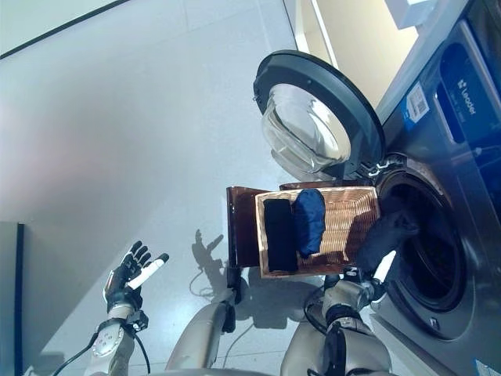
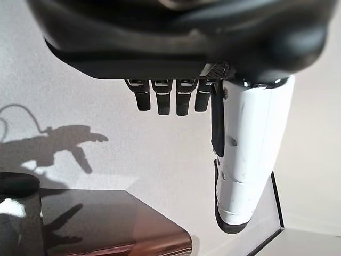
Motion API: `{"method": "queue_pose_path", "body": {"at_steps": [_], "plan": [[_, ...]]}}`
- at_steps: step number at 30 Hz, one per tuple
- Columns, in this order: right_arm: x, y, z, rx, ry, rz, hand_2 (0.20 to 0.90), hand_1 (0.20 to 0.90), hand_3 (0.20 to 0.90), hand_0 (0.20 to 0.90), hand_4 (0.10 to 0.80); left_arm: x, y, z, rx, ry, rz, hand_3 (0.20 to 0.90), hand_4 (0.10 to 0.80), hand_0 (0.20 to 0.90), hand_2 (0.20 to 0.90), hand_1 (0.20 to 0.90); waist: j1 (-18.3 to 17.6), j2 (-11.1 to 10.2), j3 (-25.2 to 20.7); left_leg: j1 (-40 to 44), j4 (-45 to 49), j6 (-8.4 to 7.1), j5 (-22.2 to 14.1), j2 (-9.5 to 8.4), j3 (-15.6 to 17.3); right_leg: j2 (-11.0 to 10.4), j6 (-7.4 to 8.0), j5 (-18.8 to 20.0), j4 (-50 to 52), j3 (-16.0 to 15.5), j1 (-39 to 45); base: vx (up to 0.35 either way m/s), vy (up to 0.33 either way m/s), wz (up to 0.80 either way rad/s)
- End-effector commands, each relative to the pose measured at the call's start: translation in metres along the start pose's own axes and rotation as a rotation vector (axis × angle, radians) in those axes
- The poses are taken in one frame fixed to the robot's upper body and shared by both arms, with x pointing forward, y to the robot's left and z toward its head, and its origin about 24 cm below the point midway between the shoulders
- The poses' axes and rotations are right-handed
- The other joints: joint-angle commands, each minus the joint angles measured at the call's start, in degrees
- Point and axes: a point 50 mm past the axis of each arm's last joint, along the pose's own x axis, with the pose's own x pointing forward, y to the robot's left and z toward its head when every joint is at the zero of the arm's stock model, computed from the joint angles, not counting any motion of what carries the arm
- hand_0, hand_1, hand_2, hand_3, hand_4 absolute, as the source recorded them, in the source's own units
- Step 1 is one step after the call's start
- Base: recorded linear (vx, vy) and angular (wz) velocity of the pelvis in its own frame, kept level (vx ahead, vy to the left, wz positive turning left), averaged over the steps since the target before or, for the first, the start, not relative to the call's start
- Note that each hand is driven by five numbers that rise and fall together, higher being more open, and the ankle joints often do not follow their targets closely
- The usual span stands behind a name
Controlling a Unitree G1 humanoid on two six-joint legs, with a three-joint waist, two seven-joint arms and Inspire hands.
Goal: Pick up the clothes and place them into the washing machine
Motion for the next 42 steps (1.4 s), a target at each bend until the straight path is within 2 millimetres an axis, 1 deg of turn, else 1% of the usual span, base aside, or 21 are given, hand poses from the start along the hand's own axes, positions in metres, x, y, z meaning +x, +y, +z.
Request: {"method": "queue_pose_path", "body": {"at_steps": [1, 2, 3, 4, 5, 7, 9, 11, 12, 13, 14, 19, 22, 24, 26, 30, 34, 37, 39, 42], "plan": [[0.012, 0.044, 0.043, 0.064, -0.193, 0.122, 0.2, 0.2, 0.2, 0.2, 0.3, 0.005, 0.014, 0.031, 0.012, -0.162, 0.029, 0.9, 0.8, 0.9, 0.9, 0.9, 1.1, -1.0, -0.3, 0.6, 0.9, -1.42, -2.1, -0.6, -1.0, -0.6, -3.42, 8.6, -5.2, -0.4, 0.3, 0.0, 0.0, 0.0], [0.013, 0.051, 0.049, 0.079, -0.213, 0.127, 0.2, 0.2, 0.2, 0.2, 0.3, 0.005, 0.014, 0.031, 0.014, -0.164, 0.026, 0.9, 0.8, 0.9, 0.9, 0.9, 1.2, -0.9, -0.3, 0.5, 0.8, -1.42, -2.1, -0.67, -1.1, -0.6, -3.39, 8.6, -5.2, -0.4, 0.2, 0.0, 0.0, 0.0], [0.016, 0.062, 0.062, 0.127, -0.256, 0.124, 0.2, 0.2, 0.2, 0.2, 0.3, 0.005, 0.014, 0.033, 0.023, -0.171, 0.018, 0.9, 0.8, 0.9, 0.9, 0.9, 1.3, -0.6, -0.3, 0.4, 0.7, -1.42, -2.1, -0.77, -1.1, -0.6, -3.36, 8.5, -5.2, -0.2, -0.1, 0.0, 0.0, 0.0], [0.017, 0.068, 0.067, 0.144, -0.272, 0.125, 0.2, 0.2, 0.2, 0.2, 0.3, 0.005, 0.013, 0.034, 0.03, -0.175, 0.011, 0.9, 0.8, 0.9, 0.9, 0.9, 1.5, -0.4, -0.3, 0.2, 0.8, -1.41, -2.1, -0.86, -1.2, -0.6, -3.37, 8.4, -5.0, -0.1, -0.4, 0.0, 0.0, 0.0], [0.017, 0.07, 0.068, 0.145, -0.274, 0.125, 0.2, 0.2, 0.2, 0.2, 0.3, 0.005, 0.013, 0.034, 0.029, -0.175, 0.009, 0.9, 0.8, 0.9, 0.9, 0.9, 1.6, -0.3, -0.3, 0.1, 0.8, -1.41, -2.1, -0.86, -1.2, -0.6, -3.37, 8.4, -4.9, -0.1, -0.5, 0.0, 0.0, 0.0], [0.019, 0.084, 0.08, 0.197, -0.31, 0.122, 0.2, 0.2, 0.2, 0.2, 0.3, 0.006, 0.01, 0.037, 0.038, -0.187, -0.01, 0.9, 0.8, 0.9, 0.9, 0.9, 1.7, 0.5, 0.0, -0.6, 1.4, -1.3, -2.4, -1.04, -1.3, -0.7, -3.54, 8.0, -3.8, 0.3, -1.6, 0.0, 0.0, 0.0], [0.02, 0.094, 0.09, 0.206, -0.333, 0.124, 0.2, 0.2, 0.2, 0.2, 0.3, 0.006, 0.008, 0.042, 0.034, -0.207, -0.023, 0.9, 0.8, 0.9, 0.9, 0.9, 1.8, 1.2, 0.5, -1.8, 3.1, -1.2, -3.0, -1.21, -1.2, -0.6, -3.69, 7.4, -2.1, 0.9, -3.0, -0.042, 0.032, 0.01], [0.019, 0.104, 0.094, 0.205, -0.343, 0.142, 0.2, 0.2, 0.2, 0.2, 0.3, 0.006, 0.007, 0.044, 0.028, -0.219, -0.028, 0.9, 0.8, 0.9, 0.9, 0.9, 1.9, 1.8, 0.9, -2.9, 4.8, -1.11, -3.7, -1.29, -1.1, -0.5, -3.84, 6.9, -0.3, 1.6, -4.3, -0.04, 0.029, 0.03], [0.019, 0.108, 0.097, 0.205, -0.353, 0.15, 0.2, 0.2, 0.2, 0.2, 0.3, 0.006, 0.006, 0.046, 0.024, -0.228, -0.035, 0.9, 0.8, 0.9, 0.9, 0.9, 1.8, 2.0, 1.2, -3.6, 6.5, -1.11, -4.5, -1.12, -1.0, -0.5, -3.97, 5.8, 1.4, 2.0, -5.0, 0.0, 0.0, 0.0], [0.018, 0.109, 0.097, 0.205, -0.353, 0.151, 0.2, 0.2, 0.2, 0.2, 0.3, 0.006, 0.006, 0.046, 0.023, -0.228, -0.035, 0.9, 0.8, 0.9, 0.9, 0.9, 1.8, 2.0, 1.2, -3.8, 6.6, -1.11, -4.5, -1.12, -1.0, -0.5, -3.98, 5.9, 1.4, 2.0, -5.1, -0.018, 0.0, 0.03], [0.019, 0.111, 0.101, 0.218, -0.367, 0.15, 0.2, 0.2, 0.2, 0.2, 0.3, 0.005, 0.006, 0.051, 0.017, -0.251, -0.043, 0.9, 0.8, 0.9, 0.9, 0.9, 1.6, 2.2, 1.7, -5.0, 9.4, -1.07, -6.0, -1.08, -1.0, -0.3, -4.31, 4.6, 3.8, 2.5, -6.1, -0.013, -0.002, 0.04], [0.018, 0.114, 0.106, 0.225, -0.392, 0.146, 0.2, 0.2, 0.2, 0.2, 0.3, 0.004, 0.012, 0.055, 0.02, -0.267, -0.026, 0.9, 0.8, 0.9, 0.9, 0.9, 1.3, 2.0, 2.2, -9.0, 16.5, -0.84, -9.1, -0.18, -0.8, 0.4, -4.9, 1.7, 9.7, 3.4, -10.0, -0.015, -0.003, -0.01], [0.019, 0.107, 0.106, 0.223, -0.401, 0.115, 0.2, 0.2, 0.2, 0.2, 0.3, 0.004, 0.017, 0.058, 0.02, -0.277, -0.001, 0.9, 0.8, 0.9, 0.9, 0.9, 0.9, 1.5, 2.2, -11.1, 19.9, -0.83, -10.4, 0.22, -1.0, 0.9, -5.36, 0.5, 13.1, 4.0, -12.3, -0.014, -0.006, -0.06], [0.021, 0.101, 0.105, 0.214, -0.398, 0.087, 0.2, 0.2, 0.2, 0.2, 0.3, 0.005, 0.018, 0.058, 0.019, -0.278, 0.009, 0.9, 0.8, 0.9, 0.9, 0.9, 0.7, 1.3, 2.0, -12.1, 21.2, -0.96, -10.9, 0.32, -0.8, 1.1, -5.62, -0.1, 14.7, 4.4, -13.5, -0.008, -0.005, -0.03], [0.021, 0.098, 0.103, 0.21, -0.392, 0.077, 0.2, 0.2, 0.2, 0.2, 0.3, 0.004, 0.02, 0.057, 0.025, -0.27, 0.015, 0.9, 0.8, 0.9, 0.9, 0.9, 0.8, 1.3, 1.8, -12.4, 21.3, -1.09, -11.0, 0.46, -0.7, 1.2, -5.74, -0.4, 15.5, 4.7, -14.3, 0.0, 0.0, 0.0], [0.02, 0.11, 0.109, 0.234, -0.409, 0.088, 0.2, 0.2, 0.2, 0.2, 0.3, 0.002, 0.024, 0.057, 0.045, -0.265, 0.019, 0.9, 0.8, 0.9, 0.9, 0.9, 1.3, 1.5, 1.0, -12.9, 20.7, -1.17, -10.8, 0.31, -0.6, 1.5, -5.97, -0.8, 15.9, 5.2, -15.4, -0.003, 0.001, -0.01], [0.017, 0.128, 0.13, 0.248, -0.465, 0.124, 0.2, 0.2, 0.2, 0.2, 0.3, 0.001, 0.029, 0.062, 0.061, -0.285, 0.023, 0.9, 0.8, 0.9, 0.9, 0.9, 1.5, 1.9, 0.7, -13.3, 21.0, -1.26, -10.6, 0.29, -0.8, 1.8, -6.22, -1.4, 17.3, 5.6, -16.3, -0.008, 0.001, -0.03], [0.015, 0.144, 0.155, 0.231, -0.53, 0.141, 0.2, 0.2, 0.2, 0.2, 0.3, 0.001, 0.032, 0.068, 0.075, -0.309, 0.024, 0.9, 0.8, 0.9, 0.9, 0.9, 1.6, 2.3, 0.6, -13.8, 21.3, -1.39, -10.6, 0.07, -0.8, 1.6, -6.19, -1.4, 17.8, 5.9, -16.7, -0.02, -0.001, 0.04], [0.011, 0.158, 0.173, 0.238, -0.573, 0.162, 0.2, 0.2, 0.2, 0.2, 0.3, 0.001, 0.033, 0.071, 0.079, -0.322, 0.02, 0.9, 0.8, 0.9, 0.9, 0.9, 1.6, 2.7, 0.5, -14.4, 20.8, -1.49, -10.2, -0.2, -0.7, 1.3, -6.09, -1.2, 17.7, 6.1, -17.3, -0.036, -0.003, 0.03], [0.004, 0.177, 0.189, 0.242, -0.614, 0.197, 0.2, 0.2, 0.2, 0.2, 0.3, -0.001, 0.032, 0.072, 0.086, -0.327, 0.008, 0.9, 0.8, 0.9, 0.9, 0.9, 1.8, 3.2, 0.3, -14.7, 20.0, -1.55, -9.4, -0.42, -0.6, 1.3, -6.16, -0.8, 17.6, 6.1, -18.1, -0.017, 0.021, 0.09]]}}
